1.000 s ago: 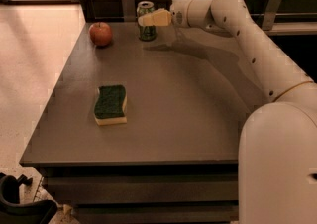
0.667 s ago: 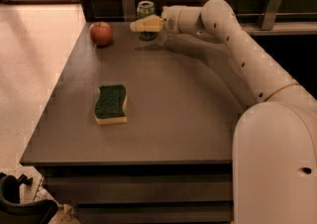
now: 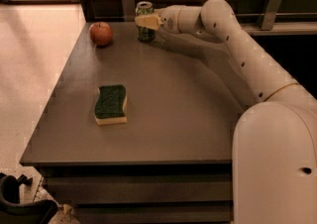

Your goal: Move green can near sponge

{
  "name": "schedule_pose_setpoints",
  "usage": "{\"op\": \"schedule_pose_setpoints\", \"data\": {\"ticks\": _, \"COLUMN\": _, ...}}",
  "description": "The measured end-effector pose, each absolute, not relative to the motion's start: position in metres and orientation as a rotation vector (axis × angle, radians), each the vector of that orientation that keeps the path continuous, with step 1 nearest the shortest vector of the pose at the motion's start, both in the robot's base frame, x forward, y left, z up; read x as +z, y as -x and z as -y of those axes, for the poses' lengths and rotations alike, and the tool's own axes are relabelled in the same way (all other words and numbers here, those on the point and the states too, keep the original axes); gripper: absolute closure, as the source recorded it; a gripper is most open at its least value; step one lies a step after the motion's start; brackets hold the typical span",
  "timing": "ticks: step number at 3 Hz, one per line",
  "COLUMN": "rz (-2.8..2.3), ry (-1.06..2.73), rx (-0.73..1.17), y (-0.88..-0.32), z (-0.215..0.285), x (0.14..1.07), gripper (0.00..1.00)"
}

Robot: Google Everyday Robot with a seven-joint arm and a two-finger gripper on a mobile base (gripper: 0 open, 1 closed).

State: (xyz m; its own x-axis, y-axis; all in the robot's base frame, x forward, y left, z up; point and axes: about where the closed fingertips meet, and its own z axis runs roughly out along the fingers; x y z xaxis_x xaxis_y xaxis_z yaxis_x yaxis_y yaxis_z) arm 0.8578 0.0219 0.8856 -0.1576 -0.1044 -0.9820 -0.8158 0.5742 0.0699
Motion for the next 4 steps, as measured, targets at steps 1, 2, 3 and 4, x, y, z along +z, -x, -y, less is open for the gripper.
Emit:
{"op": "schedule_pose_setpoints", "data": {"ticks": 1, "rz": -1.630, "ry": 0.789, "rx": 0.758, "y": -0.858, "z": -0.025, "x": 0.884, "gripper": 0.70}}
{"op": "schedule_pose_setpoints", "data": {"ticks": 2, "rz": -1.630, "ry": 0.794, "rx": 0.764, "y": -0.857, "z": -0.030, "x": 0.883, "gripper": 1.00}}
{"op": "schedule_pose_setpoints", "data": {"ticks": 3, "rz": -1.630, "ry": 0.794, "rx": 0.765, "y": -0.857, "z": -0.031, "x": 0.882, "gripper": 1.00}}
{"op": "schedule_pose_setpoints", "data": {"ticks": 4, "rz": -1.628, "ry": 0.810, "rx": 0.754, "y": -0.843, "z": -0.022, "x": 0.901, "gripper": 1.00}}
